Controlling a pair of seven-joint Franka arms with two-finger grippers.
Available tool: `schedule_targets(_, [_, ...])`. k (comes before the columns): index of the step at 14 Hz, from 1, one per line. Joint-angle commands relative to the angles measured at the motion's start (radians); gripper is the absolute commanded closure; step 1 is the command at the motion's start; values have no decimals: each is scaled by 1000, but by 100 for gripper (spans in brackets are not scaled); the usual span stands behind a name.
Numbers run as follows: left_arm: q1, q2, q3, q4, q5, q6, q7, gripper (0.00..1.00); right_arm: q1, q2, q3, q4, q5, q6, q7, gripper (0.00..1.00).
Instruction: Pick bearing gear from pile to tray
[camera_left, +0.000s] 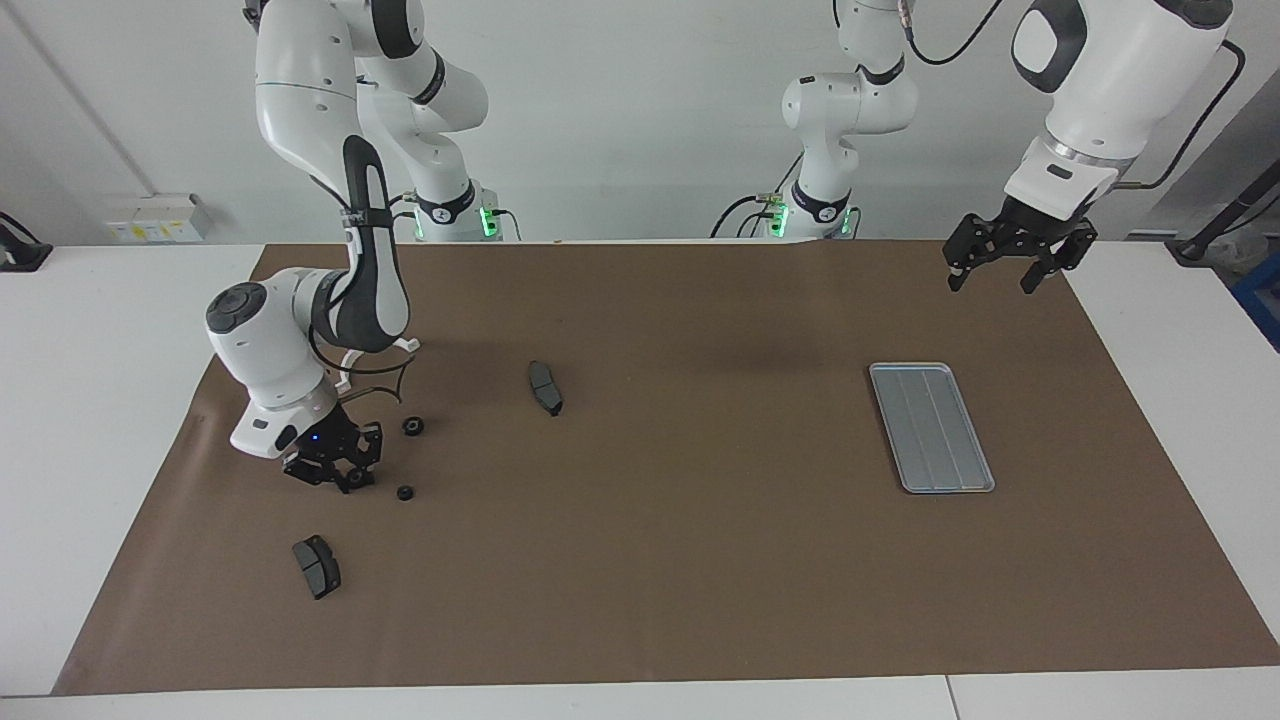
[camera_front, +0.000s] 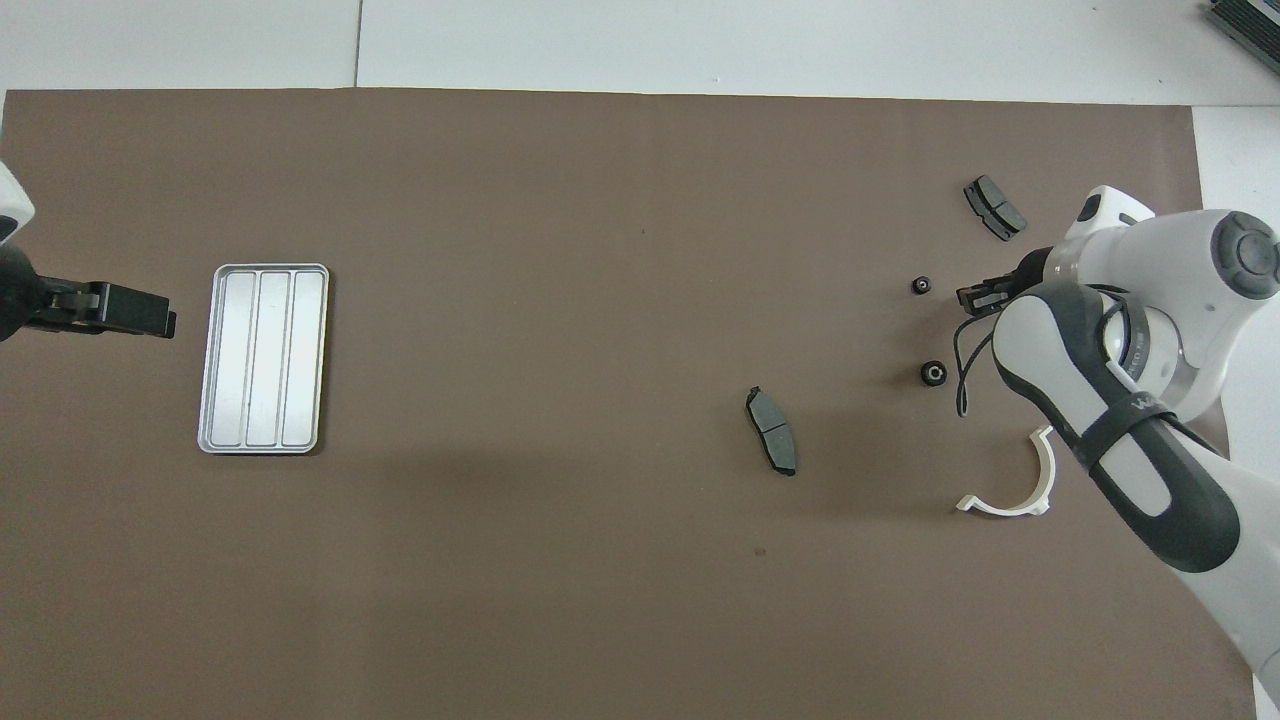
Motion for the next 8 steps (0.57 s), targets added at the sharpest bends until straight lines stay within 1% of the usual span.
schedule_targets(1, [-1, -21, 1, -24, 12, 5, 0, 0, 62, -101, -5, 19, -33, -119, 189, 100])
schedule_targets(3, [-1, -21, 1, -24, 12, 5, 0, 0, 119, -124, 0, 74, -101, -218, 384, 100])
schedule_targets(5, [-1, -21, 1, -24, 12, 5, 0, 0, 197, -123, 1, 135, -145, -295, 557, 100])
schedule_targets(8, [-1, -21, 1, -24, 12, 5, 0, 0, 331, -121, 3, 146, -149, -296, 801, 100])
